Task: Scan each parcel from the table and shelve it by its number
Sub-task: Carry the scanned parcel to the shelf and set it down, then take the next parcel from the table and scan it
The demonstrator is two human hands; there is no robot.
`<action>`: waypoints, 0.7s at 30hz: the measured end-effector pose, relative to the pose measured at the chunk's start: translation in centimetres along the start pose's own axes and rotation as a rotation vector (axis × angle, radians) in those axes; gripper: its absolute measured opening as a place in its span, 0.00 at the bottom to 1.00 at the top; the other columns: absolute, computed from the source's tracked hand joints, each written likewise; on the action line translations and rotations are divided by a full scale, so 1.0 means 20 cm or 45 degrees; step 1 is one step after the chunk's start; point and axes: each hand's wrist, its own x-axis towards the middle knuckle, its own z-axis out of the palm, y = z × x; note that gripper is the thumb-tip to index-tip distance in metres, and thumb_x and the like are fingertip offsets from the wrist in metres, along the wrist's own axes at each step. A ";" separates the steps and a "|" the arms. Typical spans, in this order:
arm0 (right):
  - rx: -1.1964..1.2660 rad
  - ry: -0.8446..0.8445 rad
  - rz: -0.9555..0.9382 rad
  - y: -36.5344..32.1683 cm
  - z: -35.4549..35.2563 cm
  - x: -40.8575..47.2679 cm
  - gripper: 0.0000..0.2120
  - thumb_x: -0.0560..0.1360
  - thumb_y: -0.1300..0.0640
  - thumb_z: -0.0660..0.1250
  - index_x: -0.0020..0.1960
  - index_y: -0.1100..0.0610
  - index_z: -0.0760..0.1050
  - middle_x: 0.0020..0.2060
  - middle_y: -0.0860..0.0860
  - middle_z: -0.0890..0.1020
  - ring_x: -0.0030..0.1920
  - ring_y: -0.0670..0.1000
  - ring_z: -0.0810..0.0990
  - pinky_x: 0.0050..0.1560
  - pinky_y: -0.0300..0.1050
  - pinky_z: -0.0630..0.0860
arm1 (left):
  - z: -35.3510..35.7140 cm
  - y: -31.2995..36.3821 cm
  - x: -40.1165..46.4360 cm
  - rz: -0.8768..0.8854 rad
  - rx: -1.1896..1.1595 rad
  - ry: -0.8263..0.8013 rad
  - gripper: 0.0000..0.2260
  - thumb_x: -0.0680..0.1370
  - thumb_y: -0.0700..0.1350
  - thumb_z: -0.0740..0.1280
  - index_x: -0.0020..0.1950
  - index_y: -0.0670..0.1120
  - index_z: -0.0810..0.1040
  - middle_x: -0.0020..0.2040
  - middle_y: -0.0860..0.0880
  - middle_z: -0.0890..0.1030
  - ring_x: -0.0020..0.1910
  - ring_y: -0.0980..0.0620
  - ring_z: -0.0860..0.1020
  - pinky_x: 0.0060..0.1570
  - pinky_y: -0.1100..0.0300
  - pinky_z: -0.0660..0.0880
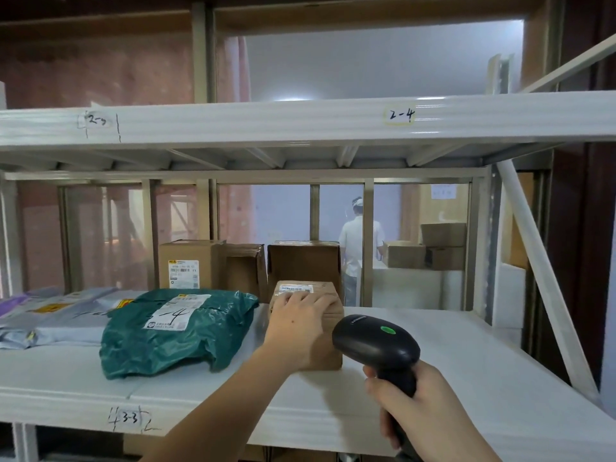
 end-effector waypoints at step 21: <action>-0.085 0.214 -0.022 0.12 -0.12 -0.13 0.06 0.78 0.57 0.66 0.49 0.60 0.75 0.26 0.56 0.78 0.27 0.54 0.77 0.34 0.47 0.76 | -0.08 0.03 0.01 0.005 -0.152 0.071 0.33 0.79 0.67 0.65 0.81 0.56 0.65 0.82 0.52 0.64 0.83 0.47 0.59 0.81 0.45 0.52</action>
